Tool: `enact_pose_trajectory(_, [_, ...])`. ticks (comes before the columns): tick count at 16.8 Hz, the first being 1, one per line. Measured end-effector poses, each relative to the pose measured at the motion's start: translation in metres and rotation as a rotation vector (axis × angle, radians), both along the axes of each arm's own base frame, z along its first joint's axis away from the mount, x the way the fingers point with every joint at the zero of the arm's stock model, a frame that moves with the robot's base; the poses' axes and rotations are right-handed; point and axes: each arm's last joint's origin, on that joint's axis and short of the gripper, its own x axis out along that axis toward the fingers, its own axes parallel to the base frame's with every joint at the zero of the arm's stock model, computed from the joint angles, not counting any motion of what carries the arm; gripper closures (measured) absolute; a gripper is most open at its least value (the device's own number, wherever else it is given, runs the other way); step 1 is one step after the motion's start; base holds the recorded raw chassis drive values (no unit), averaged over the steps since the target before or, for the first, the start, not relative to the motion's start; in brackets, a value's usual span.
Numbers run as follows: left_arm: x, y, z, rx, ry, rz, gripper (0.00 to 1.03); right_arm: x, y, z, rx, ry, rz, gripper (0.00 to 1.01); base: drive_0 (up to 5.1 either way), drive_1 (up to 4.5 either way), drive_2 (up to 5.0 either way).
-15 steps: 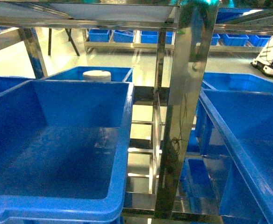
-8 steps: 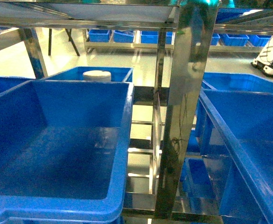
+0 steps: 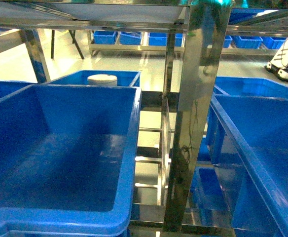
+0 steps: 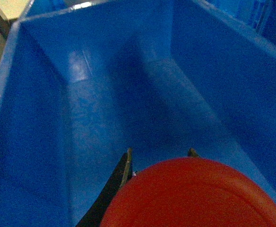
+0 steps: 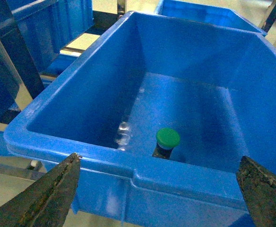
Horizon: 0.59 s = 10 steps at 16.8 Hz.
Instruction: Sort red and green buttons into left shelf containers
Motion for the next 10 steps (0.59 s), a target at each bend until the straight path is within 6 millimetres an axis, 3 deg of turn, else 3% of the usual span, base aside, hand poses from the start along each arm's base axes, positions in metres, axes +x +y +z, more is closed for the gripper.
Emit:
enact_pose_trajectory(5, [0.06, 0.022, -0.03, 0.108, 0.132, 0.023, 0.77, 0.0, 0.0, 0.0, 0.0, 0.0, 0.0, 0.03, 0.0, 0.0, 0.0])
enact_pose_trajectory(7, [0.068, 0.027, -0.054, 0.113, 0.244, 0.037, 0.77, 0.0, 0.0, 0.0, 0.0, 0.0, 0.0, 0.03, 0.0, 0.0, 0.0])
enact_pose_trajectory(8, [0.067, 0.027, -0.061, 0.102, 0.295, 0.031, 0.69, 0.0, 0.0, 0.0, 0.0, 0.0, 0.0, 0.03, 0.0, 0.0, 0.0])
enact_pose_trajectory(10, [0.074, 0.025, -0.055, 0.104, 0.263, 0.025, 0.49, 0.0, 0.0, 0.0, 0.0, 0.0, 0.0, 0.03, 0.0, 0.0, 0.0])
